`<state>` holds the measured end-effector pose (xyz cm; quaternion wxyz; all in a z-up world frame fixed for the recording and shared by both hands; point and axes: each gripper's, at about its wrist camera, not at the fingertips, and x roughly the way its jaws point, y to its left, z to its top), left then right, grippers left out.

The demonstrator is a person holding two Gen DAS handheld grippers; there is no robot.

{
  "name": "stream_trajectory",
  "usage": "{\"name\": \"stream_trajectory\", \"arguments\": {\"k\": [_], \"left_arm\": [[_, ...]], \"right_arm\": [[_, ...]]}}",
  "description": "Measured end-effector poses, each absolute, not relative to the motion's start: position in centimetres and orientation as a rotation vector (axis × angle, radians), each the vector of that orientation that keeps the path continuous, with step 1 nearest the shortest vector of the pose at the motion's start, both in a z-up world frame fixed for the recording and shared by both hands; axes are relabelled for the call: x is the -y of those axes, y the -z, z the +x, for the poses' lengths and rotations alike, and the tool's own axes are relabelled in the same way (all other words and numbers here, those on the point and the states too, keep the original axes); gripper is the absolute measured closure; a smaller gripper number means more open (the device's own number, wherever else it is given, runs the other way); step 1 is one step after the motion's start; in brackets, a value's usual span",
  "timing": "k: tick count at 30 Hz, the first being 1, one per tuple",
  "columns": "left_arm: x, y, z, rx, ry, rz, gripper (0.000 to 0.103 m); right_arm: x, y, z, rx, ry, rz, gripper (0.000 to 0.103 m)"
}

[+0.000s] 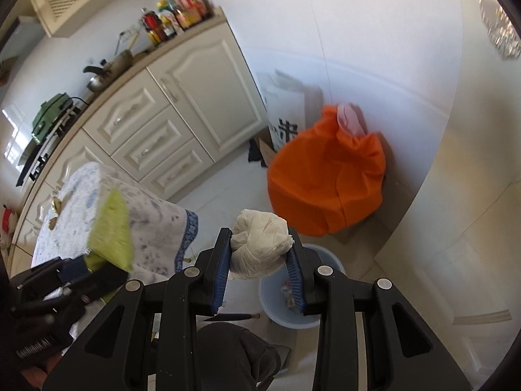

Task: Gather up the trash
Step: 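Open both grippers over the blue bin to drop the items, then move both open tools back over the table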

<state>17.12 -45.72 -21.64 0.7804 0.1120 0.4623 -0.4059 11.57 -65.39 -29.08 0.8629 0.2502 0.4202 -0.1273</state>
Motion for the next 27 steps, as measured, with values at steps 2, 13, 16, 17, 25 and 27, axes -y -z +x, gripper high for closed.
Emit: {"name": "stream_trajectory", "arguments": {"k": [2,13,16,17,25,27], "left_arm": [[47.4,22.6,17.9,-1.032,0.881,0.270,0.068],[51.8,24.4,17.9,-1.028,0.832,0.434,0.006],[51.0,24.2,17.4,-1.012,0.819,0.425,0.005],[50.2,23.9,17.2,-1.002,0.817,0.419,0.002],[44.7,18.8,14.7,-0.885,0.808,0.354,0.001],[43.2,17.3,14.0,-0.850,0.803,0.329,0.001]], "right_arm": [[65.9,30.2,12.1,-0.903,0.269,0.541,0.069],[67.6,33.4,12.4,-0.945,0.298,0.628,0.025],[67.5,33.3,12.2,-0.939,0.327,0.622,0.000],[67.5,33.1,12.1,-0.935,0.338,0.617,0.000],[66.1,30.4,11.5,-0.902,0.355,0.581,0.000],[65.4,29.3,11.5,-0.886,0.348,0.569,0.000]]}}
